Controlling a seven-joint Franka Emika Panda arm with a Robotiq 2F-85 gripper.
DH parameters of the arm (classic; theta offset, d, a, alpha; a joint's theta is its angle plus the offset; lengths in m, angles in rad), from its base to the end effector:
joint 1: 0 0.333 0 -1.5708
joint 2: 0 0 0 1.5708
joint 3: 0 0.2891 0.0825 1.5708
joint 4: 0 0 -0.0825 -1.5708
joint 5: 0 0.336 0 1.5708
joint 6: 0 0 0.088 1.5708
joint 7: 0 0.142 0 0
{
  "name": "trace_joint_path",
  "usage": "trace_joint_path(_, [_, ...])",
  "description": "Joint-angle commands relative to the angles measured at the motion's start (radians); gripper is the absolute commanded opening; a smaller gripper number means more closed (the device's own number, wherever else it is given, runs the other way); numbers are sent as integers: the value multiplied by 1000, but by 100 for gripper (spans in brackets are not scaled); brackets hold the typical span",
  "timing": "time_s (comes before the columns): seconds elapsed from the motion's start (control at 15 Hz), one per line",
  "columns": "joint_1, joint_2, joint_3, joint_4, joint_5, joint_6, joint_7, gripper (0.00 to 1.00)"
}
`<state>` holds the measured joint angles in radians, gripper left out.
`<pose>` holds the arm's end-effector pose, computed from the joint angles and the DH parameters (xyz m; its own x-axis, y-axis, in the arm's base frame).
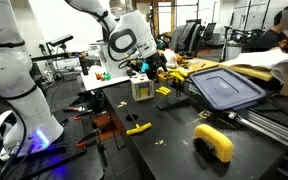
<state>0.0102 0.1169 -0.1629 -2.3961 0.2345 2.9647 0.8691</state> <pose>0.5116 -0.0933 0.2980 0.2841 -0.9409 0.1846 -0.8517 -0.3361 -0.4020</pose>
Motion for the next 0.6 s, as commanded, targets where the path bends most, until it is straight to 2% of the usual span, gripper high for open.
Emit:
trace_joint_path(0.0, [33,-22,-26,-14,-100,-7,81,100])
trace_joint_path(0.27, [45,-53,-26,-33,-139,2,90,100])
trace_joint_path(0.4, [48,-63,-26,-27,-158,-40,85,100])
trace_joint_path(0.53, [39,-75,-3,-17,-117,-107,33,100])
